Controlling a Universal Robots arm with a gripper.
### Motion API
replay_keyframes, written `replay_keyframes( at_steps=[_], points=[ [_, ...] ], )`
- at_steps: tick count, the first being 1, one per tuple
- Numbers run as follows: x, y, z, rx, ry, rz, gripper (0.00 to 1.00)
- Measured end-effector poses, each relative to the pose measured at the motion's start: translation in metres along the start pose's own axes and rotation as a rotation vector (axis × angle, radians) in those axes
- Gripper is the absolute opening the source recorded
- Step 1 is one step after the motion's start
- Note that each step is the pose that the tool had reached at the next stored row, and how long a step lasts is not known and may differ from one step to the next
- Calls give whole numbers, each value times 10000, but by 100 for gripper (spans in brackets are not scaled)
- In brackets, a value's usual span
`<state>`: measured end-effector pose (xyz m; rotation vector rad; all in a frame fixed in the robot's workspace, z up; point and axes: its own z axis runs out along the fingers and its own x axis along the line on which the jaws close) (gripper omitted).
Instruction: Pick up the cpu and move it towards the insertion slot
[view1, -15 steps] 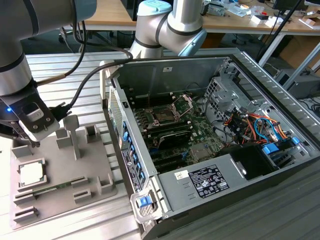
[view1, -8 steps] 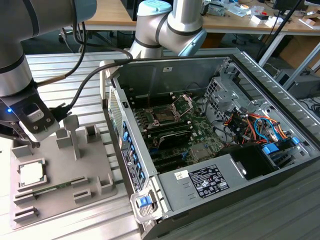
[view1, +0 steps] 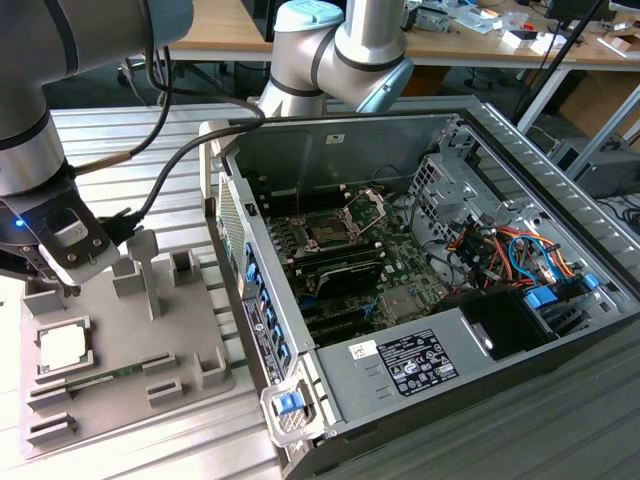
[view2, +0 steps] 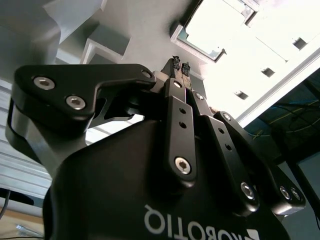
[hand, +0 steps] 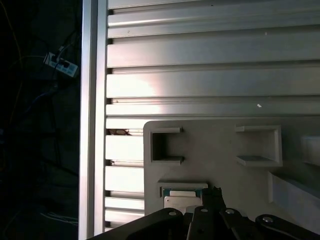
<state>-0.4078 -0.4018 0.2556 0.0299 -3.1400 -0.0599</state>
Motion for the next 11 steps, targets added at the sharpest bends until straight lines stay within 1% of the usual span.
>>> replay_keyframes(
  at_steps=[11],
  points=[
    [1,-4,27,0,0,-1,11]
  ],
)
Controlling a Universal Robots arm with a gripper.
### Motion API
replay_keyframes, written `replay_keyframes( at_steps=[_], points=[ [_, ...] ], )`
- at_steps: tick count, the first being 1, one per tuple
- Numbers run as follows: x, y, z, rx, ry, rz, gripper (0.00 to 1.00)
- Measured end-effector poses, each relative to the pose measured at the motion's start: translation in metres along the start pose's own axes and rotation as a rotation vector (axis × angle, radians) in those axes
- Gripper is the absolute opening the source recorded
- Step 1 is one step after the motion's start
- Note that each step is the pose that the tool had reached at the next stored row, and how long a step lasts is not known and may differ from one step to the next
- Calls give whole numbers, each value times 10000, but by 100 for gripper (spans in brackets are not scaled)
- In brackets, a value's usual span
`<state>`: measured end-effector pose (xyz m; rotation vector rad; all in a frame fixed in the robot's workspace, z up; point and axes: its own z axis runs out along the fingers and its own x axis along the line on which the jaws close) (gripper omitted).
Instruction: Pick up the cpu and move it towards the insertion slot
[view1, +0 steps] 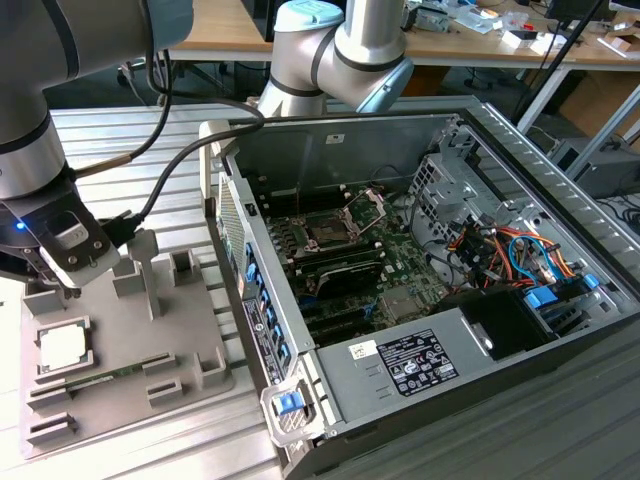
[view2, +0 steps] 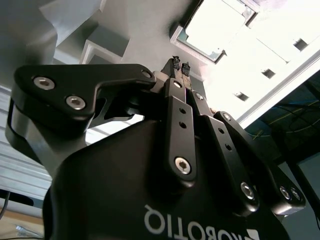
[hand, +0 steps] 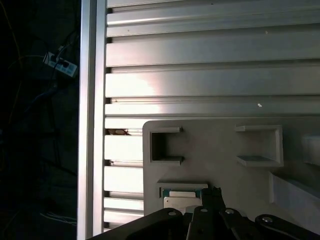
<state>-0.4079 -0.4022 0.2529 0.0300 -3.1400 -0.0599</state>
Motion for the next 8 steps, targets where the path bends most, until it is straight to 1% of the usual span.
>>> replay_keyframes(
  at_steps=[8],
  points=[
    [0,-3,20,0,0,0,11]
  ],
)
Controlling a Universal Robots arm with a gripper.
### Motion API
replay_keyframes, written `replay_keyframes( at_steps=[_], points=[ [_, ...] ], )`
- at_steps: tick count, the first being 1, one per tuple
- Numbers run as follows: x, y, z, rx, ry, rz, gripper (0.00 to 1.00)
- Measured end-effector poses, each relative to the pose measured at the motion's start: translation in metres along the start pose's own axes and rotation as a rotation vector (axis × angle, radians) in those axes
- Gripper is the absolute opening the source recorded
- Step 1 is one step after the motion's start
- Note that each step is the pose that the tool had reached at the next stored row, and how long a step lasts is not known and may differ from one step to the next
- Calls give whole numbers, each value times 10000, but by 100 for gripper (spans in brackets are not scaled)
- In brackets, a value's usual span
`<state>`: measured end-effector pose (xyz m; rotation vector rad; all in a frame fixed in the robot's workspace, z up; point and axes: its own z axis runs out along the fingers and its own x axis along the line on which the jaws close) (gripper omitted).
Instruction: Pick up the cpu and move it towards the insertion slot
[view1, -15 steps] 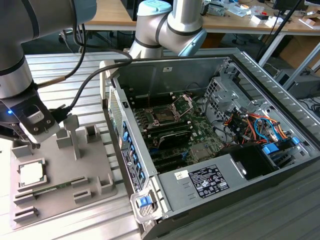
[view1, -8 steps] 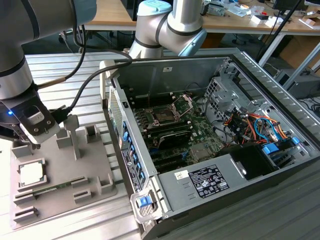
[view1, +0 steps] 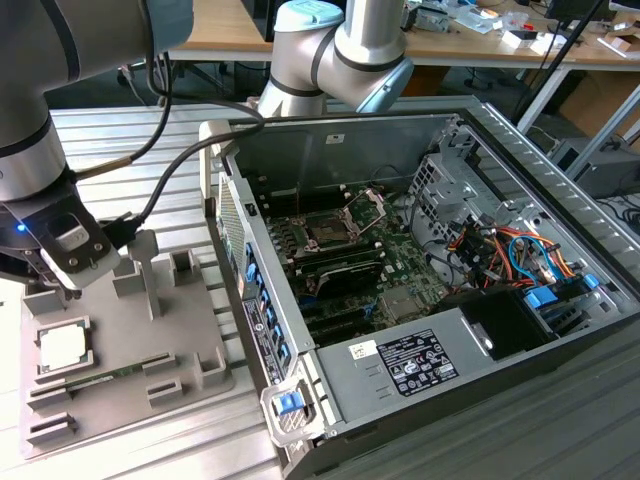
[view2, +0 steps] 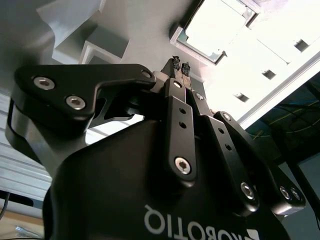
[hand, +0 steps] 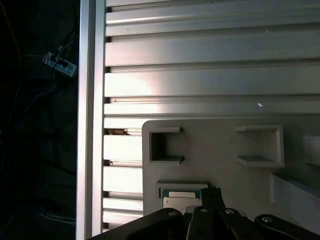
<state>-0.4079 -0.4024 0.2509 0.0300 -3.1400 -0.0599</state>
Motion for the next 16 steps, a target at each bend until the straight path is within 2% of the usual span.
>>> replay_keyframes(
  at_steps=[16],
  points=[
    [2,-6,44,0,-1,0,11]
  ],
)
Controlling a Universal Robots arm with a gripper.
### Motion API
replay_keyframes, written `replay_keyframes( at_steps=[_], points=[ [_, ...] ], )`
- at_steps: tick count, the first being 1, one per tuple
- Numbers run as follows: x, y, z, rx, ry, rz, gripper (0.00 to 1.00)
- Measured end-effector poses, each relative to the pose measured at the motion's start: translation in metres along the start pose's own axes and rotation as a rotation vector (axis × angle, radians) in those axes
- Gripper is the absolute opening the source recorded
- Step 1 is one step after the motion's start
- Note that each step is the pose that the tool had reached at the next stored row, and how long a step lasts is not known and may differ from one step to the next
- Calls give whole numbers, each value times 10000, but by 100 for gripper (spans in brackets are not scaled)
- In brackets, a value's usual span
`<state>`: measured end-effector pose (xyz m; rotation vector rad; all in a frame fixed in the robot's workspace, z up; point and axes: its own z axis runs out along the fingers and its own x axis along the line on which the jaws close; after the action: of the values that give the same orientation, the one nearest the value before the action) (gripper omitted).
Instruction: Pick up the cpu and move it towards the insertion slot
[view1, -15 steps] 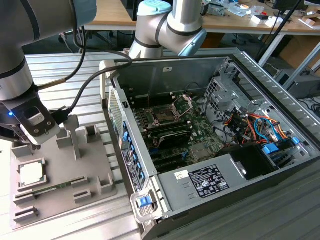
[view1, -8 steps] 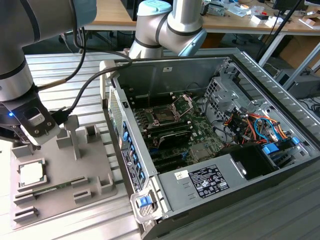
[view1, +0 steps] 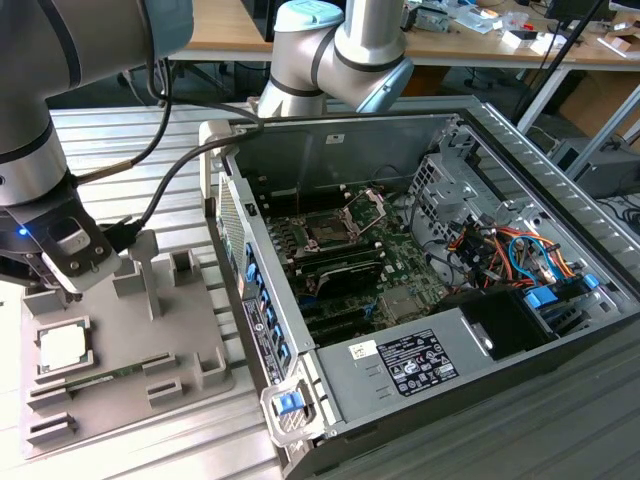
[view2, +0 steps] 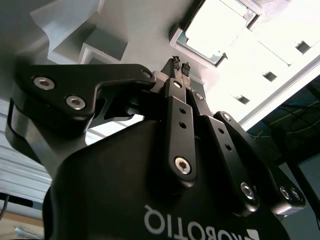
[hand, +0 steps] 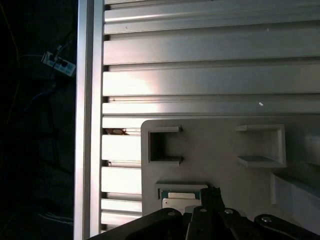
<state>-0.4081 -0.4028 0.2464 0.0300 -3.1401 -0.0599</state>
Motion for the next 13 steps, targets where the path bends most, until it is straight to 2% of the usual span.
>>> replay_keyframes(
  at_steps=[13],
  points=[
    [70,-1,37,0,0,0,11]
  ],
)
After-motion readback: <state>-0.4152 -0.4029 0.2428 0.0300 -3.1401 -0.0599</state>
